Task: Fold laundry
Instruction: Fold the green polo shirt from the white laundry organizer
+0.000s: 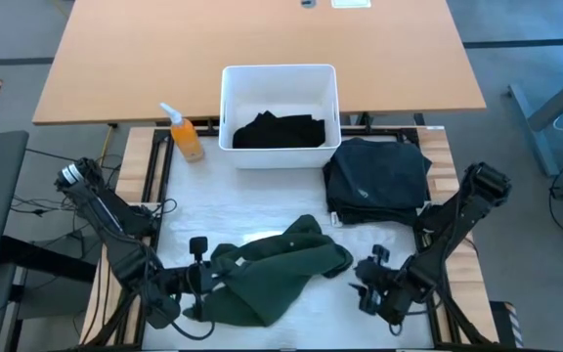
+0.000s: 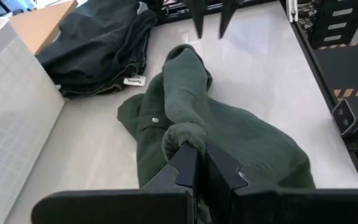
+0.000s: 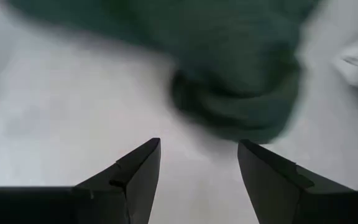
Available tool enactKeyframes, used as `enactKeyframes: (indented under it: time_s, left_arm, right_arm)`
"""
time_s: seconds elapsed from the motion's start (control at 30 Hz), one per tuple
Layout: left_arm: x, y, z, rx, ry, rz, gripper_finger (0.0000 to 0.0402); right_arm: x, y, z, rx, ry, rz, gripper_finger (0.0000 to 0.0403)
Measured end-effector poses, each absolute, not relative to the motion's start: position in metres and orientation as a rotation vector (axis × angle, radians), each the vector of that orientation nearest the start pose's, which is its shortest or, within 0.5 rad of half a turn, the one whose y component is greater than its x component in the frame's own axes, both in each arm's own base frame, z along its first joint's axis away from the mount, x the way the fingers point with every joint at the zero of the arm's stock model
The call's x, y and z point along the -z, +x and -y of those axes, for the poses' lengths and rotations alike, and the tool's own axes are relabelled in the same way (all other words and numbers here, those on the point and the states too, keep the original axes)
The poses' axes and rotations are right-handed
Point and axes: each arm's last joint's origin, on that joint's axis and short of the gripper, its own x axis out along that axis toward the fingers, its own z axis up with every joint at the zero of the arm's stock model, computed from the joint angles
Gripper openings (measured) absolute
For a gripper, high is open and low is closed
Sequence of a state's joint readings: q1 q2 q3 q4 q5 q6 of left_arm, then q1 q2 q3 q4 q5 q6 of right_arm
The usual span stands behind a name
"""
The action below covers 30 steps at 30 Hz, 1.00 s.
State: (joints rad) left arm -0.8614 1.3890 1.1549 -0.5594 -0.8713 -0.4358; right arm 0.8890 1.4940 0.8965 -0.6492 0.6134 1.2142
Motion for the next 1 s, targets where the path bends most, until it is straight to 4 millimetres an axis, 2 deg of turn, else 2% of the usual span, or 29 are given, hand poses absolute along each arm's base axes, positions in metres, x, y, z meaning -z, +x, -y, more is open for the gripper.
enactKeyframes:
  time_s: [0.17,0.33,0.5,0.57,0.67,0.77,0.8,0.87,1.0]
  left_arm:
    - [-0.303,0.202,0.202,-0.114,0.202,-0.495,0.0]
    - [-0.303,0.202,0.202,-0.11,0.216,-0.497,0.0]
    - [-0.303,0.202,0.201,-0.111,0.218,-0.498,0.0]
    - [-0.303,0.202,0.201,-0.11,0.22,-0.5,0.0]
    - [-0.302,0.201,0.203,-0.088,0.219,-0.51,0.0]
    - [-0.302,0.201,0.203,-0.061,0.212,-0.525,0.0]
    - [-0.302,0.201,0.203,-0.059,0.211,-0.526,0.0]
    - [-0.302,0.201,0.204,-0.058,0.21,-0.526,0.0]
    - [-0.302,0.201,0.205,-0.02,0.188,-0.545,0.0]
  right_arm:
    - [-0.185,0.177,-0.187,0.463,0.402,-0.772,0.0244]
    - [-0.172,0.181,-0.183,0.483,0.503,-0.664,0.0244]
    - [-0.154,0.189,-0.167,0.502,0.595,-0.625,0.0237]
    - [-0.149,0.192,-0.162,0.497,0.593,-0.667,0.0212]
    - [-0.148,0.198,-0.155,0.461,0.566,-0.763,0.0132]
    - [-0.153,0.206,-0.15,0.396,0.539,-0.82,0.0031]
    - [-0.157,0.209,-0.15,0.372,0.527,-0.827,0.002]
    - [-0.169,0.215,-0.149,0.329,0.504,-0.83,0.0021]
    - [-0.207,0.223,-0.145,0.259,0.416,-0.826,0.0015]
